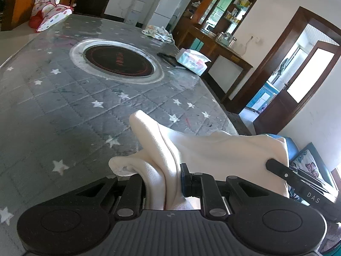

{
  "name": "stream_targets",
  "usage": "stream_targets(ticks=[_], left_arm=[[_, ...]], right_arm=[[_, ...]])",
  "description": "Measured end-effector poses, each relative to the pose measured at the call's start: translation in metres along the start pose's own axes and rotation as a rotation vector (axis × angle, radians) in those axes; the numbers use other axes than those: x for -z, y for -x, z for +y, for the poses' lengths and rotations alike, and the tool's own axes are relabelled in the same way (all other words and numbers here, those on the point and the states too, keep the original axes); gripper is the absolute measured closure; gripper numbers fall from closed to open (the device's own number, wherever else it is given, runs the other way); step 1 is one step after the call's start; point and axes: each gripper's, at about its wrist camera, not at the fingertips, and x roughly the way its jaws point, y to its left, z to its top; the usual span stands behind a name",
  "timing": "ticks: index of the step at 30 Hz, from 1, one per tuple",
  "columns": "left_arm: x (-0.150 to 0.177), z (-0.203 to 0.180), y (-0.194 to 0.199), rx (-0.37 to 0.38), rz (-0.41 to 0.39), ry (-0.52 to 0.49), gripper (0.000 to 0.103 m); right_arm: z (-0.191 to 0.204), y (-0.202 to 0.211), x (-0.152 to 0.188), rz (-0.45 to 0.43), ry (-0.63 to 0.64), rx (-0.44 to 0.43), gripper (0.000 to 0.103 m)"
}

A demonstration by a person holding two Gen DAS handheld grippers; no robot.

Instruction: Fold clothes

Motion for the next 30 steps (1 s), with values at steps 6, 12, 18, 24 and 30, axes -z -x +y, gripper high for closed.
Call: stream_targets(ticks=[6, 12, 18, 24, 30], left_arm=[[-0.008, -0.010, -0.013, 0.006, 0.020, -0.022, 0.086], [-0.018, -0.022, -0.021, 0.004, 0.034, -0.057, 0.086], [-0.032, -0.032, -0.029, 0.004, 0.042, -0.068, 0.086], [-0.047, -0.040, -0.039, -0.003, 0.046, -0.081, 0.086], [-0.065, -0.048, -0.054, -0.016, 0.050, -0.098, 0.086]], right_arm=[[-0.009, 0.000, -0.004, -0.005, -0.004, 0.023, 0.088], [-0.016, -0.002, -0.012, -0.004, -0.007, 0.039, 0.088], [-0.023, -0.004, -0.023, -0.018, -0.001, 0.048, 0.088], [-0.033, -0.011, -0.036, -0.024, 0.008, 0.057, 0.088], [-0.042, -0.021, -0.048, -0.030, 0.017, 0.065, 0.088]])
